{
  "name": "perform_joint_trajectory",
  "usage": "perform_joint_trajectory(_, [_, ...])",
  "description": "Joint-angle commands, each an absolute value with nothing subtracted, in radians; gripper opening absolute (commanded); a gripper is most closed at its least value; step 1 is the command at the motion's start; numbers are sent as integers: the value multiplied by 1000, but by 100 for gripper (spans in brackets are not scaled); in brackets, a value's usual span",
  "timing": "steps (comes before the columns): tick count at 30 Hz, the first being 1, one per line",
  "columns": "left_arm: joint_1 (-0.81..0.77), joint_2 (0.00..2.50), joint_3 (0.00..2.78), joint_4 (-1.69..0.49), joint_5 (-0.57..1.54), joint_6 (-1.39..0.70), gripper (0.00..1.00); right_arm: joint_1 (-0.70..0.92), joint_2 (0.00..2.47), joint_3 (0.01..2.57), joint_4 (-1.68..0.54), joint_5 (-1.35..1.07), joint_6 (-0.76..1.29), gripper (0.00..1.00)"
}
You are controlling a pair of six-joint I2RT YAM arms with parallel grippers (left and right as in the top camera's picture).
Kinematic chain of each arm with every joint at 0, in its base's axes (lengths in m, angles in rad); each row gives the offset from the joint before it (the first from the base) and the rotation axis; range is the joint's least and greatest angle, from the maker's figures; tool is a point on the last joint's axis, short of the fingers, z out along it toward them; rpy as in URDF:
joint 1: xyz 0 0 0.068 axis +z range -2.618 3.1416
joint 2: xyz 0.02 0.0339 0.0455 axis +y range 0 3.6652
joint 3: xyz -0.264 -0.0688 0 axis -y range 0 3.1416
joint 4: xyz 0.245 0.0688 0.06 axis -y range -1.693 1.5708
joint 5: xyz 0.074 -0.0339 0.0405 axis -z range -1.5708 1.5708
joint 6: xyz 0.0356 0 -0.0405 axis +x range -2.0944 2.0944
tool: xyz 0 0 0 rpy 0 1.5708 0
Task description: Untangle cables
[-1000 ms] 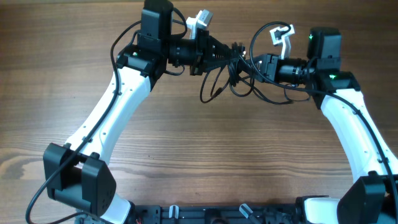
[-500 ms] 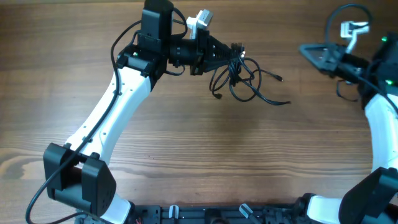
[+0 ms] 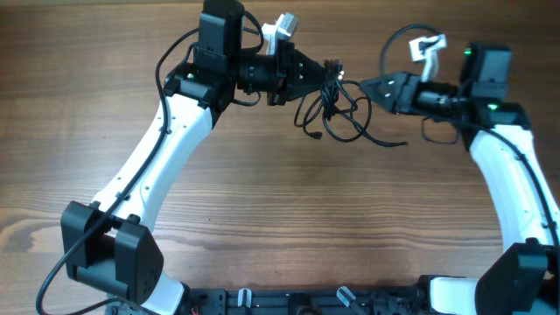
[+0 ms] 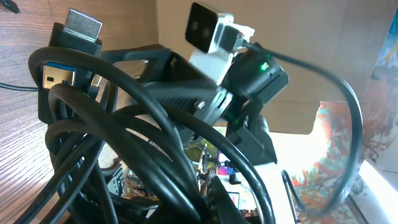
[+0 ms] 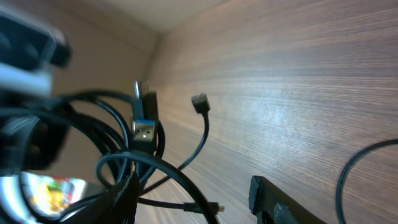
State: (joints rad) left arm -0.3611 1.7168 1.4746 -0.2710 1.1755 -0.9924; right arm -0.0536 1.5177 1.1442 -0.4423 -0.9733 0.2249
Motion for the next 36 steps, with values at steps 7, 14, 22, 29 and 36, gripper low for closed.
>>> perform_joint_trajectory(7, [-364,1708,1485,-265,1188,-973,9,95,1578,1156,-432,-677,193,26])
perform_joint_trajectory(14, [-364,1708,1485,-265,1187,-973,8,-15,1489,1158,-363,-714,300,4])
perform_joint_trajectory(22, [-364,1708,1485,-265,1184,-973,7,-335,1410,1157,-392,-972,402,4])
perform_joint_trajectory(29, [-364,1708,1485,-265,1184,-973,7,-539,1412,1157,-473,-985,460,4])
perform_joint_trajectory(36, [-364,1708,1485,-265,1184,-973,7,-542,1418,1157,-581,-980,416,29])
